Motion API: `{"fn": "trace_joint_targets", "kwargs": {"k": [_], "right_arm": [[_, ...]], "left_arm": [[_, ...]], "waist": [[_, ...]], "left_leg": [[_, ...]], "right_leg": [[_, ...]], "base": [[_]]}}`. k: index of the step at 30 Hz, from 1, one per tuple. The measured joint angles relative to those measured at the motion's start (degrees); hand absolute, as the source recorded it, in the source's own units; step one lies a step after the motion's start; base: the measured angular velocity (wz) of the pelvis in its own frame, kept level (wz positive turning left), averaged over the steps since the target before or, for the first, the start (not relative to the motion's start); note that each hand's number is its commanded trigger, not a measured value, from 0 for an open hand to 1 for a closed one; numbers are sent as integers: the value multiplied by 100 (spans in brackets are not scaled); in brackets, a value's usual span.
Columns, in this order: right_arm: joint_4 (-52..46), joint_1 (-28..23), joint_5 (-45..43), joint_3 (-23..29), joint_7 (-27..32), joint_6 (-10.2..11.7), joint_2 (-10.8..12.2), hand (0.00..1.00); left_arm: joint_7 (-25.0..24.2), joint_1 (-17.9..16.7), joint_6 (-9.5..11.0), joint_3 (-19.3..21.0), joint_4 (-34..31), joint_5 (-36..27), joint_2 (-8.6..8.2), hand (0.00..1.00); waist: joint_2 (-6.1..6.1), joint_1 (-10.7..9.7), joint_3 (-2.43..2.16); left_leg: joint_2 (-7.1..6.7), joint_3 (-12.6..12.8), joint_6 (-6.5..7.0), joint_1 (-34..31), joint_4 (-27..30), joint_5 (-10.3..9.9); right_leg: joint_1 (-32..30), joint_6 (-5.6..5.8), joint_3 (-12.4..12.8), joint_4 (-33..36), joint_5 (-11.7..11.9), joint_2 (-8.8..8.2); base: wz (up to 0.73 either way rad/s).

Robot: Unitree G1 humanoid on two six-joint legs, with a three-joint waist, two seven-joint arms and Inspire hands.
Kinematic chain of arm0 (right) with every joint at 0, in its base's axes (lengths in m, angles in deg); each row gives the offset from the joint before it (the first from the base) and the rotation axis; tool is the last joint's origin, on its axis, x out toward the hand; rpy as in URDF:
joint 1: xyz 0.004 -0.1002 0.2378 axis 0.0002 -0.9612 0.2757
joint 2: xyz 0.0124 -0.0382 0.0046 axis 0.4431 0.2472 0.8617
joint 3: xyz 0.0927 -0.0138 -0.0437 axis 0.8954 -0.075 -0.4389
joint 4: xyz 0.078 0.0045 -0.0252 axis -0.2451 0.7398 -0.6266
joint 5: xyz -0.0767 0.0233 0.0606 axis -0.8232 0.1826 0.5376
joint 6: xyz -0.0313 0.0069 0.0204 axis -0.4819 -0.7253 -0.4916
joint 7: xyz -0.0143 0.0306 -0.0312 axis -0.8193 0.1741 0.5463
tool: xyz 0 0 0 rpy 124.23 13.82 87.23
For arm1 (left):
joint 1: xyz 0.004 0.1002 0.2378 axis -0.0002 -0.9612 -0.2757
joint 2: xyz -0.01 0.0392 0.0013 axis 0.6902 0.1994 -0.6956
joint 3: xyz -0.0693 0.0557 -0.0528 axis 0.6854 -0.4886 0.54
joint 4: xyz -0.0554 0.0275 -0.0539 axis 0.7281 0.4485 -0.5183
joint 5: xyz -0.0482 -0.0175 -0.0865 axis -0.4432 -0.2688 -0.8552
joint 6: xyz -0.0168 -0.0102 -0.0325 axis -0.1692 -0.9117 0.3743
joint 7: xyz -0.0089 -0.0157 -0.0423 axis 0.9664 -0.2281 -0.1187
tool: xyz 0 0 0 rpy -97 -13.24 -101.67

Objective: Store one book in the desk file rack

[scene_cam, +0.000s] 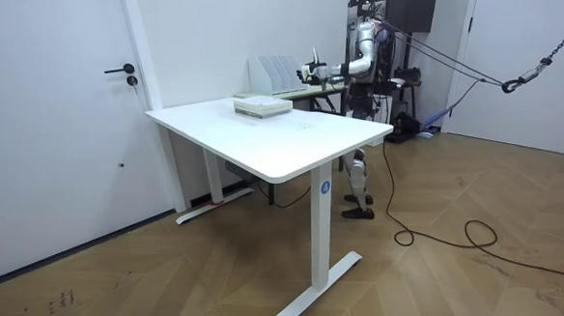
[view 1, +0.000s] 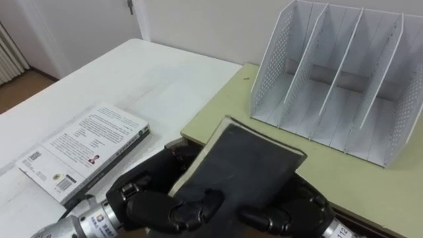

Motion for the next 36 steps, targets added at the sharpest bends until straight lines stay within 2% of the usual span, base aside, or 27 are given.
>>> {"fn": "trace_joint_targets", "kwargs": {"k": [10, 19, 20, 21, 22, 27, 29, 36], "right_arm": [[-235, 63, 273, -171, -362, -65, -167, 0], [-294, 62, 313, -170, -366, -121, -235, 2], [-309, 63, 313, -167, -373, -123, -243, 57], [-326, 62, 314, -167, -374, -124, -254, 75], [-385, 62, 317, -167, -375, -136, -288, 100], [-507, 62, 452, -156, -322, -167, -428, 100], [-504, 62, 466, -140, -206, -165, -466, 100], [-517, 62, 535, -181, -260, -168, -507, 100]], "left_arm": [[-261, 6, -9, -47, 96, -46, 44, 100], [-345, 8, -9, -13, 96, -51, 291, 100], [-348, 8, -9, 21, 96, -52, 331, 100], [-348, 8, -9, 36, 96, -54, 350, 100], [-348, 9, -9, 41, 96, -76, 396, 100], [-439, 8, -6, 32, 96, -182, 555, 100], [-520, 8, -6, 11, 94, -217, 570, 100], [-326, 8, -8, 12, 183, -224, 578, 100]], "waist": [[-10, 102, 8], [8, 148, 1], [12, 155, 3], [19, 155, 3], [37, 156, 4], [74, 176, 4], [80, 195, 4], [103, 258, -8]], "left_leg": [[2, 10, 0, -45, 0, 0], [5, 3, 0, -60, 8, 0], [5, 6, 0, -60, 17, -1], [5, 7, 0, -61, 20, -1], [3, 8, 0, -64, 21, -1], [3, 2, 1, -65, 41, -2], [3, 2, 1, -65, 52, -2], [4, 1, 1, -65, 63, -2]], "right_leg": [[-77, -2, 36, 80, -1, 0], [-124, -12, 43, 104, -12, -2], [-125, -12, 50, 106, -12, -2], [-125, -12, 50, 106, -12, -2], [-123, -12, 49, 108, -12, -3], [-77, -12, 33, 123, -12, -5], [-73, -12, 28, 133, -12, -7], [-69, -12, 29, 172, -12, -10]], "base": [[-2], [0], [0], [0], [0], [0], [0], [0]]}}
